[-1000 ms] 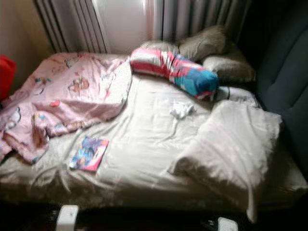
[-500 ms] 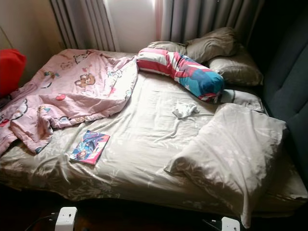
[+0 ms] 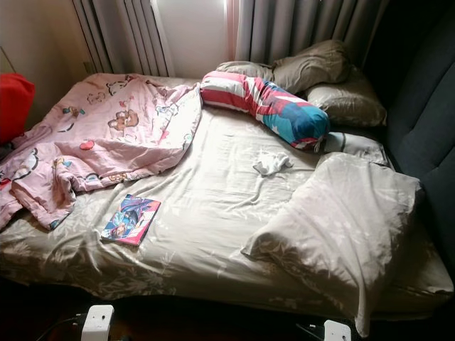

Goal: Clean up the room

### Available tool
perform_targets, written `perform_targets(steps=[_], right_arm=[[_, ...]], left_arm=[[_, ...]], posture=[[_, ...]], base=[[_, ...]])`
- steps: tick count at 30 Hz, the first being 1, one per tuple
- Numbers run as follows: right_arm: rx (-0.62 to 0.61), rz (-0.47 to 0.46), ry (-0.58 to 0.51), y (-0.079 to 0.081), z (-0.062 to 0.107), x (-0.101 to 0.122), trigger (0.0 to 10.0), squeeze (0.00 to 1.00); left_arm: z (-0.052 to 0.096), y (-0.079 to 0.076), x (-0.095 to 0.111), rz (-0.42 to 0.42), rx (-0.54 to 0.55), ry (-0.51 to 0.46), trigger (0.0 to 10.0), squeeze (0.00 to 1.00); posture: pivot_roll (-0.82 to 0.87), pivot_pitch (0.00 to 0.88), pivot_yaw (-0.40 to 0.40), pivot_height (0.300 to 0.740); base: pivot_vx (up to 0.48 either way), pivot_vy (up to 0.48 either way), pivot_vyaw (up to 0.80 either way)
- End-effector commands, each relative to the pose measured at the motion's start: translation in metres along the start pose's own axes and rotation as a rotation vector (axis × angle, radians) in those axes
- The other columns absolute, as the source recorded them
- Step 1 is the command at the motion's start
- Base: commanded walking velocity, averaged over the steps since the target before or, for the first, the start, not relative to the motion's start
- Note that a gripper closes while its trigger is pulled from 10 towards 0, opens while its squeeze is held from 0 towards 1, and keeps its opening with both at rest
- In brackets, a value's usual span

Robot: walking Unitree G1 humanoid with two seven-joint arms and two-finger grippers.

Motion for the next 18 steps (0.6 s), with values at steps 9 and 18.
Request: perform_targets(steps=[9,18], right_arm=[[-0.005,-0.009,0.006,-0.0013,0.0001,-0.0010,10.0,0.00],[0.003,-0.002,-0.005,0.0033,-0.0004,0.0008,10.0,0.00]], left_arm=[[0.0004,0.0015,-0.0022,0.003,0.004,0.006,10.0,0.00],[0.0004,0.0011,-0.0025,0.004,0.005,0.007,10.0,0.00]], posture=[[0.03,0.010,-0.030,0.740],[0.03,0.012,-0.031,0.740]], base=[[0.274,0.000,-0.69],[0.298,0.000,0.00]])
Point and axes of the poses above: a point about 5 cm out from each wrist's last joint towards the gripper, its own z axis pointing back from the gripper into the wrist, its own x axis along the axis of the wrist's last joint, y = z × x, the point moved 5 cm from there along -z, pointing out of the wrist towards the gripper, and after that the axes turned 9 degrees about -z, right-handed, at the moved point
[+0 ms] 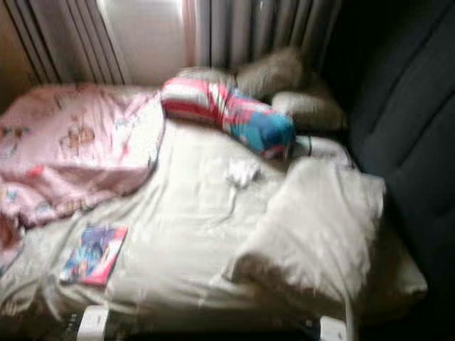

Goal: Clean up the room

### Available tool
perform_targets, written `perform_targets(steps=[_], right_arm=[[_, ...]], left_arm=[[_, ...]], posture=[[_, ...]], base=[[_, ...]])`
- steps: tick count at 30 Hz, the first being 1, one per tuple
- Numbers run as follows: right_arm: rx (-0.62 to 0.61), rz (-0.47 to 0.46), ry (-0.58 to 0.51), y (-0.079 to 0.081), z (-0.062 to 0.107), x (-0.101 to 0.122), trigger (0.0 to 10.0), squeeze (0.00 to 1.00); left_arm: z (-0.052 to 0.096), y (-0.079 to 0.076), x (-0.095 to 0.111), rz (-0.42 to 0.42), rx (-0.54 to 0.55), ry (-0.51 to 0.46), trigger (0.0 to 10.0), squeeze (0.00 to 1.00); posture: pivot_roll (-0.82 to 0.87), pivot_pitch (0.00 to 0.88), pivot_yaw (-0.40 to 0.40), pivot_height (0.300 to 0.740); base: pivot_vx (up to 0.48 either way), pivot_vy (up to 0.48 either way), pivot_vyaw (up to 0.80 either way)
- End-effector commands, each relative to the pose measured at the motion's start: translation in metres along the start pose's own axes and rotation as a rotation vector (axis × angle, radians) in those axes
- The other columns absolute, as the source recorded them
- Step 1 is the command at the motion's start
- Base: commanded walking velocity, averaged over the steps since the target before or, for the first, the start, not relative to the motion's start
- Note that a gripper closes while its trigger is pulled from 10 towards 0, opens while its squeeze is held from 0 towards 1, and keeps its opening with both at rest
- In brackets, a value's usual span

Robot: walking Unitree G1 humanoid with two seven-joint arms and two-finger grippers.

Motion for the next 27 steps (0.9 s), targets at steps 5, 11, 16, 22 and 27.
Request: perform_targets(steps=[5,11,16,22,27], right_arm=[[-0.018,0.005,0.002,-0.006,0.001,-0.002,10.0,0.00],[-0.016,0.003,0.001,-0.006,0.001,-0.003,10.0,0.00],[0.000,0.008,0.007,-0.005,0.001,-0.004,10.0,0.00],[0.011,0.046,0.007,-0.005,0.001,-0.004,10.0,0.00],[0.025,0.050,0.011,0.006,0.000,-0.004,10.0,0.00]], left_arm=[[0.000,-0.008,-0.005,0.000,-0.011,0.015,10.0,0.00],[0.000,-0.008,-0.005,-0.002,-0.013,0.016,10.0,0.00],[0.000,-0.007,-0.004,-0.012,-0.016,0.014,10.0,0.00],[0.000,-0.007,-0.004,-0.018,-0.020,0.012,10.0,0.00],[0.000,-0.007,-0.005,-0.021,-0.023,0.013,10.0,0.00]], posture=[[0.03,0.013,-0.031,0.740],[0.03,0.012,-0.031,0.740],[0.03,0.008,-0.031,0.740],[0.03,0.001,-0.029,0.740],[0.03,0.000,-0.027,0.740]], base=[[0.158,0.000,0.00],[0.000,0.000,0.00],[0.000,0.000,0.00],[0.000,-0.197,0.00],[0.000,-0.321,0.51]])
Point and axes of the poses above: a point about 5 cm out from each wrist's last joint towards the gripper, its own z axis pointing back from the gripper into the wrist, its own x axis along the axis of the wrist's last joint, y = z × x, the point moved 5 cm from there along -z, pointing out of the wrist towards the gripper, and after that the axes turned 9 degrees about -z, right-handed, at the moved point
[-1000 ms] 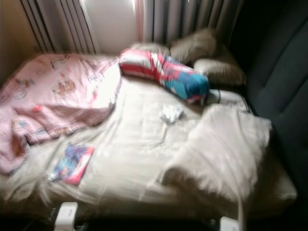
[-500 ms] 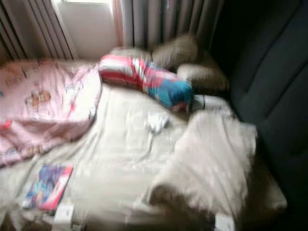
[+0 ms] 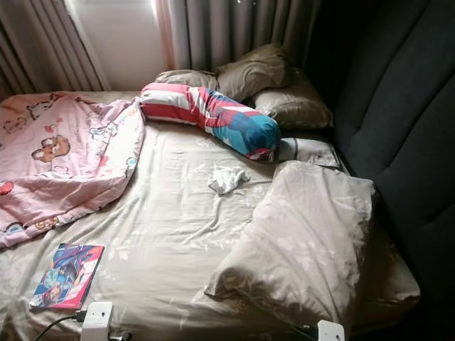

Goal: Clean up the room

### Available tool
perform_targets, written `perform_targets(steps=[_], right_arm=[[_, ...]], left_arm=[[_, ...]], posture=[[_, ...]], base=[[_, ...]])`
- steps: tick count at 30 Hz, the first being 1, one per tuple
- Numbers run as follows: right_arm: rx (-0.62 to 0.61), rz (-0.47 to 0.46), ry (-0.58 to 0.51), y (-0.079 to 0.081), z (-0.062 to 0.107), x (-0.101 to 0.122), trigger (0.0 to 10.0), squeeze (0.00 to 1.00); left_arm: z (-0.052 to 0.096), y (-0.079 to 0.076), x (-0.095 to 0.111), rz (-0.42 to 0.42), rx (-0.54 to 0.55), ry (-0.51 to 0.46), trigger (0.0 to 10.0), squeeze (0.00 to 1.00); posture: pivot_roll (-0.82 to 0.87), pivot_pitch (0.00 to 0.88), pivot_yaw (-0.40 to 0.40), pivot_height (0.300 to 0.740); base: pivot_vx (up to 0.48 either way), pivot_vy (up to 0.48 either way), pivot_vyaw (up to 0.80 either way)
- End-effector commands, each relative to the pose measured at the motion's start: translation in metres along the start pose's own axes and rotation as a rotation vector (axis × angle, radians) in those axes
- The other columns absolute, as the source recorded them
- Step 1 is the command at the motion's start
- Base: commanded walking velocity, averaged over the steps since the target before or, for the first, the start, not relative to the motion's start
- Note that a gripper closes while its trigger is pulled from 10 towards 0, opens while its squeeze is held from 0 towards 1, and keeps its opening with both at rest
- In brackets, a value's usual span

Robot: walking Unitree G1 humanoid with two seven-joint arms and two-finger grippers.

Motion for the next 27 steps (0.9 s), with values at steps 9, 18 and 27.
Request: perform_targets(steps=[9,18,27], right_arm=[[0.014,-0.035,-0.023,0.010,-0.002,0.006,10.0,0.00],[0.009,-0.095,-0.118,-0.010,-0.001,0.036,10.0,0.00],[0.069,-0.193,-0.237,0.026,-0.005,0.080,10.0,0.00]], left_arm=[[0.001,-0.001,-0.006,-0.021,-0.007,0.019,10.0,0.00],[0.001,0.000,-0.006,-0.015,0.001,0.018,10.0,0.00],[0.001,0.001,-0.006,-0.014,0.002,0.018,10.0,0.00]], posture=[[0.03,0.000,-0.026,0.740],[0.03,0.000,-0.026,0.740],[0.03,0.009,-0.022,0.740]], base=[[0.000,-0.281,0.00],[0.000,0.000,0.00],[0.000,0.000,0.00]])
Point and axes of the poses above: a point about 5 cm out from each wrist's last joint towards the gripper, its own z axis pointing back from the gripper into the wrist, its own x axis along the axis of the wrist's last joint, y = z × x, the point moved 5 cm from there along -z, pointing out of the wrist towards the gripper, and after that the axes turned 9 degrees about -z, right-handed, at the moved point
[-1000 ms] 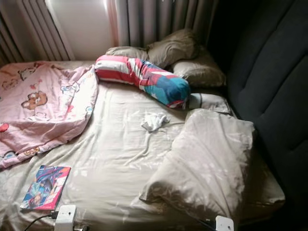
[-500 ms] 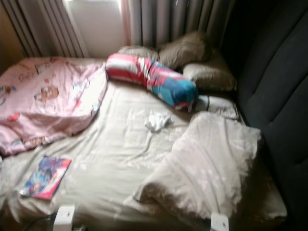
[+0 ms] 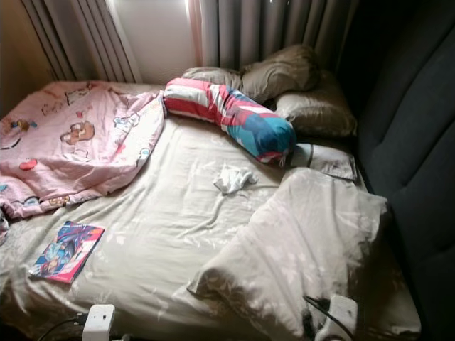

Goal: Clean up the room

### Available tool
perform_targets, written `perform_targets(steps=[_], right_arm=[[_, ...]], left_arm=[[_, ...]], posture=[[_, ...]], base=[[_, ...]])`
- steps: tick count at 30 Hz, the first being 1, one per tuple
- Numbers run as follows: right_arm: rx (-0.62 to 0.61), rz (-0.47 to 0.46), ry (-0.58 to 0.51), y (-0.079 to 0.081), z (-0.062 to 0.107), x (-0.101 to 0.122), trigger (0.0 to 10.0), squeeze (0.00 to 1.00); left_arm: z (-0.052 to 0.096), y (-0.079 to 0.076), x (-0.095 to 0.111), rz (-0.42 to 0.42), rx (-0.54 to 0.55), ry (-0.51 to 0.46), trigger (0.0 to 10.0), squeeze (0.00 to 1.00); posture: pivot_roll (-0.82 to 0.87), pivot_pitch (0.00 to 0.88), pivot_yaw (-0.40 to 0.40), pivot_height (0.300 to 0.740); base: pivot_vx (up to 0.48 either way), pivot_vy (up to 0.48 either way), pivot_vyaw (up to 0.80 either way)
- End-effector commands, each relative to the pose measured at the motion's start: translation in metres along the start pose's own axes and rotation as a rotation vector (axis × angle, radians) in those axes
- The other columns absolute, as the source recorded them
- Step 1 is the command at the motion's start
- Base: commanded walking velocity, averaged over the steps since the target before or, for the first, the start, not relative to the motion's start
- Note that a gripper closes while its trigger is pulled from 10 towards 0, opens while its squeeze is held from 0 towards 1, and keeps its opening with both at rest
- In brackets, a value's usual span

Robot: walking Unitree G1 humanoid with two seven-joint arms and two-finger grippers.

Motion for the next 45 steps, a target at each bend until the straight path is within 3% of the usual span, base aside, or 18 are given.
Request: perform_targets(steps=[1,2,3,4,7,11,13,35,45], right_arm=[[-0.005,-0.026,-0.026,0.003,-0.002,0.008,10.0,0.00],[-0.005,-0.026,-0.026,0.003,-0.002,0.008,10.0,0.00],[0.010,-0.056,-0.042,0.009,-0.003,0.014,10.0,0.41],[0.055,-0.105,-0.090,0.019,-0.006,0.029,10.0,1.00],[0.074,-0.101,-0.151,0.026,-0.007,0.046,10.0,1.00],[0.072,-0.099,-0.179,0.027,-0.007,0.052,10.0,1.00],[0.064,-0.103,-0.198,0.028,-0.006,0.054,10.0,0.00],[0.042,-0.079,-0.164,0.033,-0.006,0.039,10.0,0.00],[0.028,-0.088,-0.166,0.027,-0.005,0.036,10.0,0.00]], left_arm=[[0.001,0.002,-0.004,-0.009,0.007,0.015,10.0,0.00],[0.001,0.002,-0.004,-0.009,0.007,0.015,10.0,0.00],[0.001,0.003,-0.004,-0.009,0.007,0.015,10.0,0.00],[0.001,0.004,-0.004,-0.008,0.008,0.015,10.0,0.00],[0.001,0.005,-0.006,-0.010,0.010,0.018,10.0,0.00],[0.001,0.005,-0.006,-0.012,0.011,0.020,10.0,0.00],[0.001,0.006,-0.007,-0.014,0.011,0.022,10.0,0.00],[0.001,0.006,-0.006,-0.030,0.007,0.016,10.0,0.00],[0.002,0.006,-0.007,-0.031,0.007,0.019,10.0,0.00]], posture=[[0.03,0.013,-0.021,0.740],[0.03,0.013,-0.021,0.740],[0.04,0.016,-0.021,0.740],[0.04,0.023,-0.018,0.740],[0.04,0.028,-0.013,0.740],[0.04,0.030,-0.010,0.740],[0.04,0.032,-0.008,0.740],[0.04,0.034,-0.011,0.740],[0.04,0.041,-0.008,0.740]], base=[[0.000,0.000,0.00],[0.000,0.000,0.00],[0.000,0.000,0.00],[0.000,0.000,0.00],[0.000,0.000,0.00],[0.000,0.000,0.00],[0.000,0.000,0.00],[0.000,-0.136,0.00],[0.000,0.000,0.00]])
Point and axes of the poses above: a point about 5 cm out from each wrist's last joint towards the gripper, its own z axis pointing back from the gripper into the wrist, its own x axis along the axis of the wrist's last joint, y = z × x, the point moved 5 cm from there along -z, pointing out of the wrist towards the gripper, and after that the axes turned 9 degrees about -z, right-handed, at the moved point
